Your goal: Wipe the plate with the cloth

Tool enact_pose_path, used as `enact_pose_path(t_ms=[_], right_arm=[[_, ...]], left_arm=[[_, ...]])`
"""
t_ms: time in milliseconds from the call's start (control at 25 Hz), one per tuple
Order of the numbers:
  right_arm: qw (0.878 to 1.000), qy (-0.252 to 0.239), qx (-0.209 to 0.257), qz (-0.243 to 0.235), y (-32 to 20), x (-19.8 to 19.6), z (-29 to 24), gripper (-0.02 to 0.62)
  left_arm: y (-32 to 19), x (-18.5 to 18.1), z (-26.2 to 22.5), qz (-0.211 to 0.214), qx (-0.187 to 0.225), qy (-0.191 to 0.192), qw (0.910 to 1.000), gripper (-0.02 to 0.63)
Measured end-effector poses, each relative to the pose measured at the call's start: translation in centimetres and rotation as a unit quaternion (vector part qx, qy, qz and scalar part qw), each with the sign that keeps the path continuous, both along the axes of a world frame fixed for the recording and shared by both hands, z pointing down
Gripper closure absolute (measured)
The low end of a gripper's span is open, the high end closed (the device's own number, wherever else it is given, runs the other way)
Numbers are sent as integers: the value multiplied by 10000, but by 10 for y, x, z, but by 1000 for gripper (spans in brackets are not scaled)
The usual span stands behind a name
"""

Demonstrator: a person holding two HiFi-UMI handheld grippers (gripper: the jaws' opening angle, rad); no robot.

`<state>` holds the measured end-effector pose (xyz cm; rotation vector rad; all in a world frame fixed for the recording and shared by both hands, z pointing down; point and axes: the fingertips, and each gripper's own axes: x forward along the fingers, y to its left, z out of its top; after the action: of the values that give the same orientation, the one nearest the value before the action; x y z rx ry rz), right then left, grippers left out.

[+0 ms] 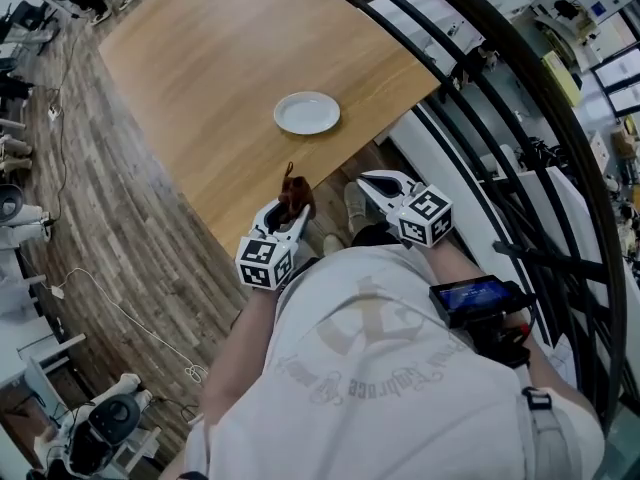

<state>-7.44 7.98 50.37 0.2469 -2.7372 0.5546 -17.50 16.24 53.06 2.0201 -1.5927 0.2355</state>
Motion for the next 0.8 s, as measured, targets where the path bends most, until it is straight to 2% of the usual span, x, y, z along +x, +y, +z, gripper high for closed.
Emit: enact_pose_path(t_ms=[200, 480, 800], right_arm=[[9992, -65, -130, -359, -29, -25, 9, 580], [9976, -146, -236, -632, -107, -49, 20, 580], [9952, -292, -340, -865, -119, -62, 3, 580]], left_arm=[[-20, -24, -2, -322, -135, -162, 9993, 437], [-89, -55, 4, -689, -299, -331, 9966, 437], [-114, -77, -31, -708, -345, -861, 9932, 436]])
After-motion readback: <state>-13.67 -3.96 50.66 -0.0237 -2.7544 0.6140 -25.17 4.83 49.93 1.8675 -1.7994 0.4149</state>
